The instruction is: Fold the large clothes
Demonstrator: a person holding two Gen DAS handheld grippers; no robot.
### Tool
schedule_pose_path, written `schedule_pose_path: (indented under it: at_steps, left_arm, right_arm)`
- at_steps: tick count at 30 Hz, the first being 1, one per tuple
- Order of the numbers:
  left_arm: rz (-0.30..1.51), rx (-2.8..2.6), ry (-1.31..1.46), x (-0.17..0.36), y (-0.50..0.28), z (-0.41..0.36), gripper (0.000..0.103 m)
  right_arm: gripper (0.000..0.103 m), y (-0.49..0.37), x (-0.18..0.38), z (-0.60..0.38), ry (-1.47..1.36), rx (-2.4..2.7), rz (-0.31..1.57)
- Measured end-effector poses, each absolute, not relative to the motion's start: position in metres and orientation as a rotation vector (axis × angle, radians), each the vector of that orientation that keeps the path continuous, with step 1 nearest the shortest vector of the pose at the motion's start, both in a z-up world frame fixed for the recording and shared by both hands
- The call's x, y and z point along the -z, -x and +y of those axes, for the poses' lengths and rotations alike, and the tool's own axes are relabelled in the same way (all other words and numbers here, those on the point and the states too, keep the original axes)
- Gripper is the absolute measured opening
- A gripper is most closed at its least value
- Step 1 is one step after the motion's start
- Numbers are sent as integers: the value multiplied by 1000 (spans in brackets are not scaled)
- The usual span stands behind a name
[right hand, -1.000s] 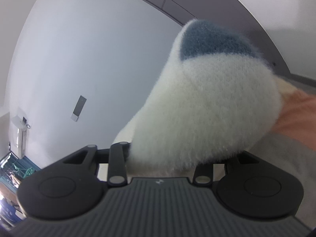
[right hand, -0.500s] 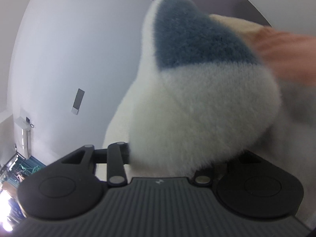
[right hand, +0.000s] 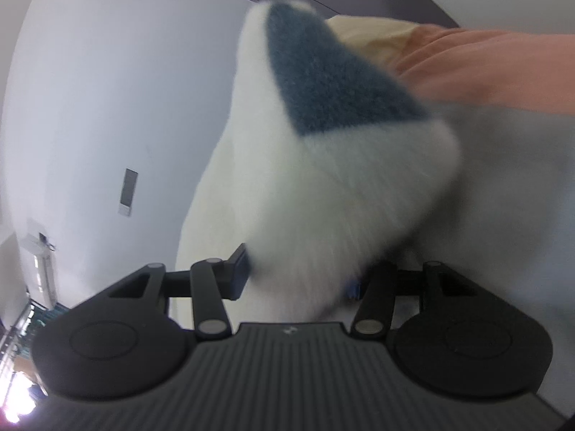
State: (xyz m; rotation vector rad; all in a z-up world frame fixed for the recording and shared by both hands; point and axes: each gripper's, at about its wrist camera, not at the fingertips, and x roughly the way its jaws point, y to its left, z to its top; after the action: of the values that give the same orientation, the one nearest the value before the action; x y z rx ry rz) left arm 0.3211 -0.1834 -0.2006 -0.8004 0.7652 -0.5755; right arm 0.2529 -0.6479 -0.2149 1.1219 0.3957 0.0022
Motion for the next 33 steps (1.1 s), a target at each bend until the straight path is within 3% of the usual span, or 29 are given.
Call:
schedule_pose_path:
  at_steps: [4,9,20,26,33]
  left_arm:
    - [764,553,681,178,-288,-176,64]
    - [675,596,498,111,-249,-177,63]
    - [412,641,280,-43,-142,-158,63]
    - [290,628,184,-81,-73,-134,64]
    - [287,594,133,-85,-19,-113,64]
  right_arm:
    - [54,-209,199,-643,-1050,27,404]
    - [54,-163,155,-632,-956,74,364]
    - [54,-81,-15,-552,-562,-3,182]
    - [54,-35,-67,-493,-409,2,143]
    - [54,9,-75,-453,-298,18,138]
